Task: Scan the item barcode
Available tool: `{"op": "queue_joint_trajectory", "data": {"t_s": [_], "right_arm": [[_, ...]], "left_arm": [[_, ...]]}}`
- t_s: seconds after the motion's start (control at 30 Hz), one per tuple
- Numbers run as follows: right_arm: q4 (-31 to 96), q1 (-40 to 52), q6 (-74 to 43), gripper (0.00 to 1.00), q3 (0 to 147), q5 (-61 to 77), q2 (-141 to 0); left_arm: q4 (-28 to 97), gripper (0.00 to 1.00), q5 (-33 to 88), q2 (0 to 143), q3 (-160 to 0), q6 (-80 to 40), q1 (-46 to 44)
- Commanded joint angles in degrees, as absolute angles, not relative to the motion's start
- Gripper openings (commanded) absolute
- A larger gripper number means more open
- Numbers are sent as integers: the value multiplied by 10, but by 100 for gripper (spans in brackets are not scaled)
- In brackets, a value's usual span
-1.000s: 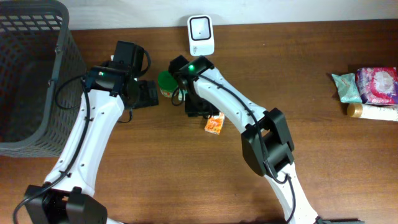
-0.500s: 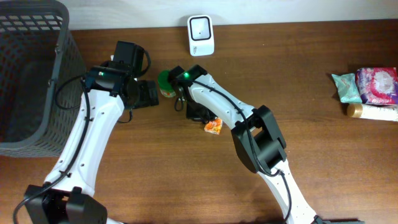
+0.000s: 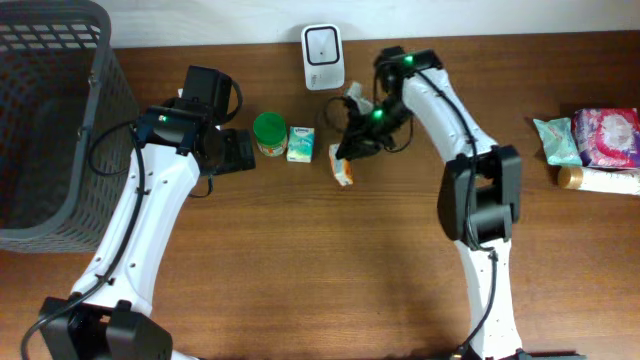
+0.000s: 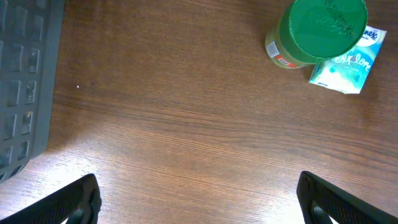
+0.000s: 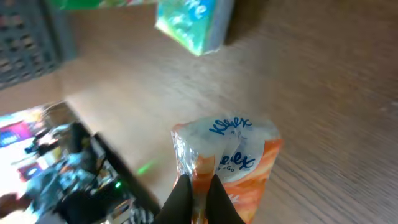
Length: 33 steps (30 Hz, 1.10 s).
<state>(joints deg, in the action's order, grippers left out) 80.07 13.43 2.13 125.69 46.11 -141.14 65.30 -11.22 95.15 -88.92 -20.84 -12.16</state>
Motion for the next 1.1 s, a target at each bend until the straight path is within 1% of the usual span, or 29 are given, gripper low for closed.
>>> {"op": "queue_joint_trajectory", "data": {"t_s": [0.0, 0.07, 0.13, 0.17, 0.2, 0.23, 0.3, 0.33, 0.43, 0.53, 0.6, 0.77, 0.97, 1.07], "right_arm": [[777, 127, 70, 4, 1192, 521, -1400], [735, 112, 55, 4, 1138, 518, -1400], [727, 89, 55, 4, 1121, 484, -1400], [728, 81, 48, 7, 1121, 465, -1400], [733, 65, 20, 16, 1127, 425, -1399], [743, 49, 10, 30, 1138, 396, -1399], [792, 22, 10, 40, 1172, 376, -1399], [825, 11, 10, 44, 1196, 374, -1399], [924, 10, 20, 45, 1289, 337, -1399], [943, 46, 58, 56, 1304, 291, -1399], [916, 89, 58, 56, 1285, 229, -1400], [835, 156, 55, 57, 1232, 184, -1400], [804, 165, 46, 54, 1200, 173, -1400], [777, 165, 40, 49, 1160, 194, -1400]], "left_arm": [[652, 99, -118, 949, -890, -214, -123], [652, 99, -118, 949, -890, -214, -123], [652, 99, -118, 949, -890, -214, -123], [652, 99, -118, 949, -890, -214, -123], [652, 99, -118, 949, -890, -214, -123], [652, 99, -118, 949, -890, -214, -123], [652, 99, -118, 949, -890, -214, -123], [652, 99, -118, 949, -890, -214, -123], [652, 99, -118, 949, -890, -214, -123], [652, 99, -118, 949, -890, -214, -123], [652, 99, -118, 949, -890, -214, -123], [652, 99, -118, 949, -890, -214, -123], [652, 99, -118, 949, -890, -214, -123], [652, 99, -118, 949, -890, -214, -123]]}}
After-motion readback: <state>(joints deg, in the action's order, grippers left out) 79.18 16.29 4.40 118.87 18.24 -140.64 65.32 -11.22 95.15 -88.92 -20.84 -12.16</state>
